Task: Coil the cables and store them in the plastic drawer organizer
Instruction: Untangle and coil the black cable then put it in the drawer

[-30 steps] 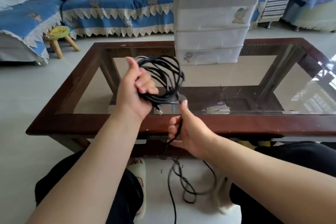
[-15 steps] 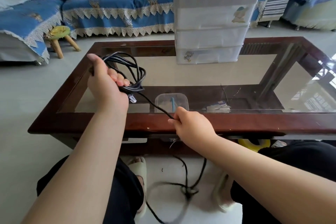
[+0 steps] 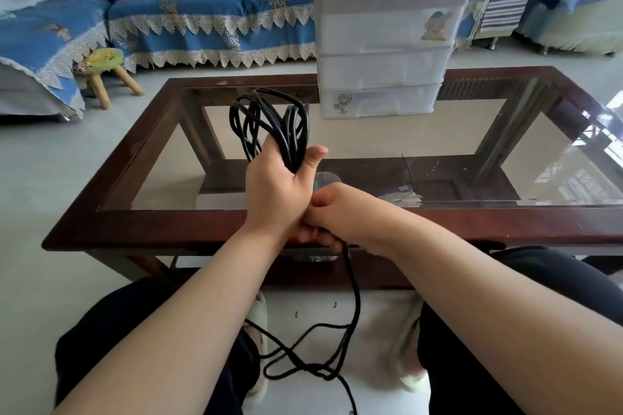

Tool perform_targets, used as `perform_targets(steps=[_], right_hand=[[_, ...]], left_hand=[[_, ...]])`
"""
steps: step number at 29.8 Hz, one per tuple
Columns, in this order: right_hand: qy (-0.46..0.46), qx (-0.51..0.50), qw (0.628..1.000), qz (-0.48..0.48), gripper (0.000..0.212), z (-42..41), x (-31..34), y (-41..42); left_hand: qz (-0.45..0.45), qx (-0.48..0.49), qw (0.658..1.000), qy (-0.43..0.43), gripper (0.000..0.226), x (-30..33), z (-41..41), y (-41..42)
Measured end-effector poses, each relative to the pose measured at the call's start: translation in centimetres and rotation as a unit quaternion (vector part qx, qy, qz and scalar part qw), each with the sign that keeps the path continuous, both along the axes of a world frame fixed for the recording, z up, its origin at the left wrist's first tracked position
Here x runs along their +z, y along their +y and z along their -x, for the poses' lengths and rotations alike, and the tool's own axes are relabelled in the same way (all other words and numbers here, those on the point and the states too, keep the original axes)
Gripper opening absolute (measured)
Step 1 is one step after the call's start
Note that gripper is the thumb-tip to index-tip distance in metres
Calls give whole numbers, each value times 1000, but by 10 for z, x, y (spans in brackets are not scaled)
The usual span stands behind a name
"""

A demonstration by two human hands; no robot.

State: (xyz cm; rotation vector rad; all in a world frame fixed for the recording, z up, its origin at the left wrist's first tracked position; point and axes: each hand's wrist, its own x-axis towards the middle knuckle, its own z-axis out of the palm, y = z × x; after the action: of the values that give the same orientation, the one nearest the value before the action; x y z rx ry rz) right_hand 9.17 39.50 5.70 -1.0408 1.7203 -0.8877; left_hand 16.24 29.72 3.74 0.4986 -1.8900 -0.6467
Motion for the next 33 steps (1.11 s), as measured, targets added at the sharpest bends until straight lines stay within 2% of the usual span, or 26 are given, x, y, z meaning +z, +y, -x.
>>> perform_targets(steps=[2, 3, 5, 7, 10, 12, 15, 18, 22, 24, 28, 31, 33], right_hand=[[-111, 62, 992, -3, 17, 7, 5, 4], [-144, 96, 985, -7, 24, 10, 6, 6], [-172, 138, 975, -24, 41, 12, 5, 8], [-174, 147, 973, -36, 47, 9, 4, 9], [-79, 124, 989, -12, 34, 4, 5, 11], [10, 84, 996, 37, 19, 4, 7, 14], [75, 27, 992, 98, 7, 8, 11, 13], [98, -23, 987, 122, 6, 16, 13, 9], [125, -61, 979, 150, 5, 31, 17, 5], [152, -60, 977, 140, 11, 40, 19, 5], [262, -97, 953, 119, 34, 53, 15, 0], [311, -132, 931, 137, 40, 53, 7, -8], [251, -133, 945, 163, 53, 51, 6, -9]], left_hand=[[19, 9, 999, -45, 68, 2, -1, -4], [13, 10, 997, -78, 65, 3, -3, -8], [-6, 5, 990, -142, 65, 4, -6, -16], [7, -2, 981, -193, 64, 1, -8, -21], [-13, -14, 969, -247, 56, 0, -9, -20], [-84, -43, 959, -267, 58, 2, -8, -18], [-209, -92, 931, -285, 71, 5, -10, -16], [-284, -143, 894, -316, 79, 10, -12, -10], [-371, -278, 821, -333, 84, 17, -16, 3], [-394, -311, 804, -319, 78, 17, -17, 7], [-402, -332, 800, -297, 42, 18, -17, 10], [-444, -361, 778, -260, 48, 19, -19, 7], [-493, -394, 745, -219, 46, 23, -22, 0]])
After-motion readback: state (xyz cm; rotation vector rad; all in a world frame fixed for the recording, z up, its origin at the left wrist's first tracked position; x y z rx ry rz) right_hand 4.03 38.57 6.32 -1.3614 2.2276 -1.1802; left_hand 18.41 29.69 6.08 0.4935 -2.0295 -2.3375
